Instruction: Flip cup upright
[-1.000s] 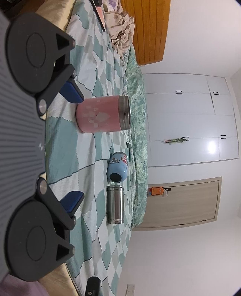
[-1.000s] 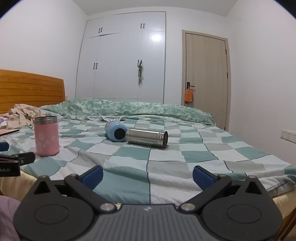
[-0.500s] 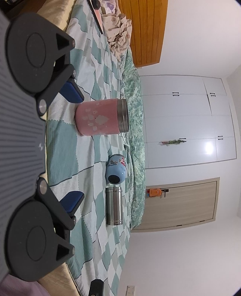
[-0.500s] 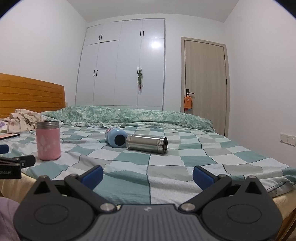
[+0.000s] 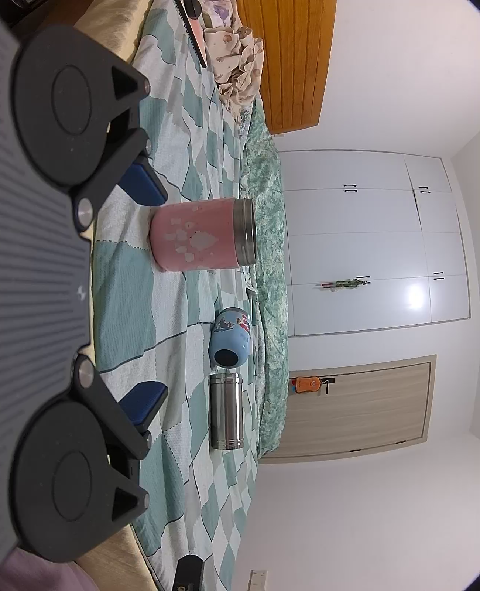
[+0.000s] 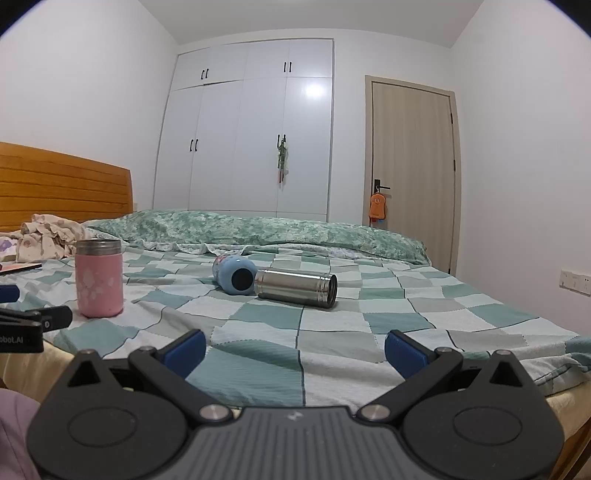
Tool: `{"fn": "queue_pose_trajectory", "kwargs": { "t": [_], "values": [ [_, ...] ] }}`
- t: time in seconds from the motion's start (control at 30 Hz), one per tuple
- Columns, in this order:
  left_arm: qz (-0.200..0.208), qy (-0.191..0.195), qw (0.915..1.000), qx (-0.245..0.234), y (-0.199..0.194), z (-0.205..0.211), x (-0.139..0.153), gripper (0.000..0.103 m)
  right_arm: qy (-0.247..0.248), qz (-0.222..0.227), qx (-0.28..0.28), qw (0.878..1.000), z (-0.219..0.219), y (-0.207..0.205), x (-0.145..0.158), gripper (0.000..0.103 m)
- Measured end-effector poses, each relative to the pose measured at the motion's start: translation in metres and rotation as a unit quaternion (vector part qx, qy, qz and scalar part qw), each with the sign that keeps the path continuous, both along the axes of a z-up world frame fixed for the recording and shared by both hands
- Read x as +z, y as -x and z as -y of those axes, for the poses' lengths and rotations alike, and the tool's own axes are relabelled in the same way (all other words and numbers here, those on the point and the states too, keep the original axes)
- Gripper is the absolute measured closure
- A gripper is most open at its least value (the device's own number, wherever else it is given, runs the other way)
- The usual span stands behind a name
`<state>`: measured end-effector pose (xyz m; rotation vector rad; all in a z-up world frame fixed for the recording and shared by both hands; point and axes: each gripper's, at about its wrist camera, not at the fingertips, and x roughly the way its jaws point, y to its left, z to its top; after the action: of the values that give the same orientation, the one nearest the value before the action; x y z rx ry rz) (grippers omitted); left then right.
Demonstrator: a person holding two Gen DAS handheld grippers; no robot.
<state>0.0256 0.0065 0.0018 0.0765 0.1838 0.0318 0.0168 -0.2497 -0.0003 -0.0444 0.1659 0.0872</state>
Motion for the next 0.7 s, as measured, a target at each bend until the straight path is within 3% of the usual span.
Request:
{"fn": "queue_pose_trajectory", "kwargs": {
  "t": [0.7],
  "values": [
    [0.003, 0.001, 1.0000, -0.003, 0.0008, -0.0001, 0.0011, 0.000, 0.005, 0.001, 0.002, 1.000, -0.0023, 0.0017, -0.0008, 0.000]
  ]
}}
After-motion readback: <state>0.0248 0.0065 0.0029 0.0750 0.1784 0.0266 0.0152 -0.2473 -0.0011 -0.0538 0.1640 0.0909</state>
